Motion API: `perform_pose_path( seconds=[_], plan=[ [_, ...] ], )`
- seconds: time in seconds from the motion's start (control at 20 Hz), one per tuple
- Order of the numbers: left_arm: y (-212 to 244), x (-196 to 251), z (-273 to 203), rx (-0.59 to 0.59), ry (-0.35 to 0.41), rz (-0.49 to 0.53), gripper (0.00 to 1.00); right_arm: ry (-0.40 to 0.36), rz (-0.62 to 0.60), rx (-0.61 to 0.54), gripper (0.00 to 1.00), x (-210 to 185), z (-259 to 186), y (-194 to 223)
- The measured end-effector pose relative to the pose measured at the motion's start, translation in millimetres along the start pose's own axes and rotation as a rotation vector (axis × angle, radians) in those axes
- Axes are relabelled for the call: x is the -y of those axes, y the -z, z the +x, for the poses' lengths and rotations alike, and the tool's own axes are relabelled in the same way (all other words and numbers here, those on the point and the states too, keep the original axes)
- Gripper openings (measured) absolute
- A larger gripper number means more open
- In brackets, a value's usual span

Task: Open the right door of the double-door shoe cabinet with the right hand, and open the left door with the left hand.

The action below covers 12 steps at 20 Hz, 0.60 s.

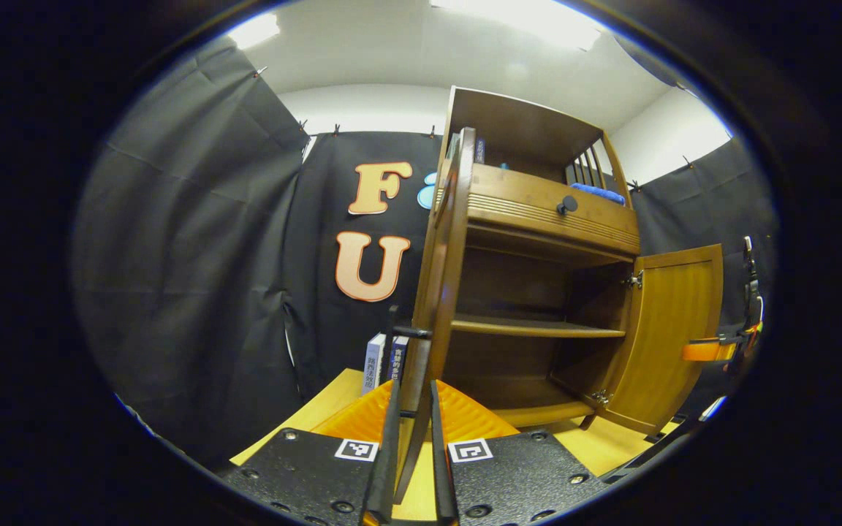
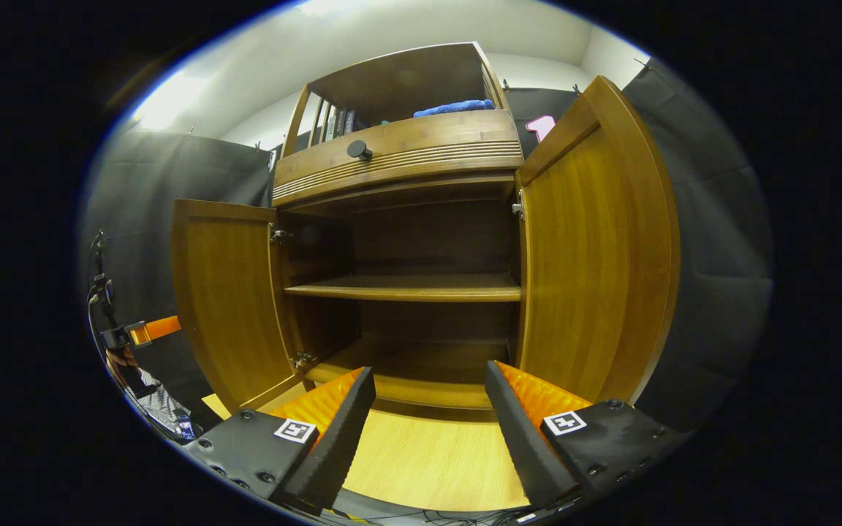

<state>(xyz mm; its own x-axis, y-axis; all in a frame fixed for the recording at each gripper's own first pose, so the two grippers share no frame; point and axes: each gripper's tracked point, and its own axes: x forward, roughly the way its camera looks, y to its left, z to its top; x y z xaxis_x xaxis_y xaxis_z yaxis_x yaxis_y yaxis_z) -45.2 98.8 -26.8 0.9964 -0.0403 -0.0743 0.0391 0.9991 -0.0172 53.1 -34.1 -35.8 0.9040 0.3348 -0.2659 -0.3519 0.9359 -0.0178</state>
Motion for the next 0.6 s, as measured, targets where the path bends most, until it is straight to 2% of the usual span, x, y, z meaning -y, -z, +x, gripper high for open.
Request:
perform_pose_path(
  seconds=[0.1, 0.15, 0.2, 0.3, 0.35, 0.4, 0.6],
  plan=[
    [-10, 23, -1, 0.025, 0.017, -0.008, 0.14, -0.024, 0.002, -0.002, 0.98, -1, 2, 0],
    [-15, 37, 1, 0.037, 0.032, -0.013, 0.14, -0.031, 0.003, -0.003, 0.93, 0, 1, -1],
    [-18, 53, 4, 0.049, 0.054, -0.021, 0.14, -0.037, 0.004, -0.001, 0.98, 1, -1, -1],
    [-26, 83, 11, 0.071, 0.091, -0.022, 0.14, -0.041, 0.002, 0.003, 0.98, 5, -5, -1],
    [-29, 91, 14, 0.074, 0.096, -0.015, 0.14, -0.038, -0.001, 0.007, 0.98, 8, -5, -3],
    [-31, 98, 19, 0.075, 0.094, -0.009, 0.22, -0.032, -0.006, 0.011, 0.98, 11, -8, -4],
    [-39, 134, 35, 0.08, 0.104, -0.061, 0.22, -0.002, -0.001, 0.031, 0.98, 23, -12, -11]
  ],
)
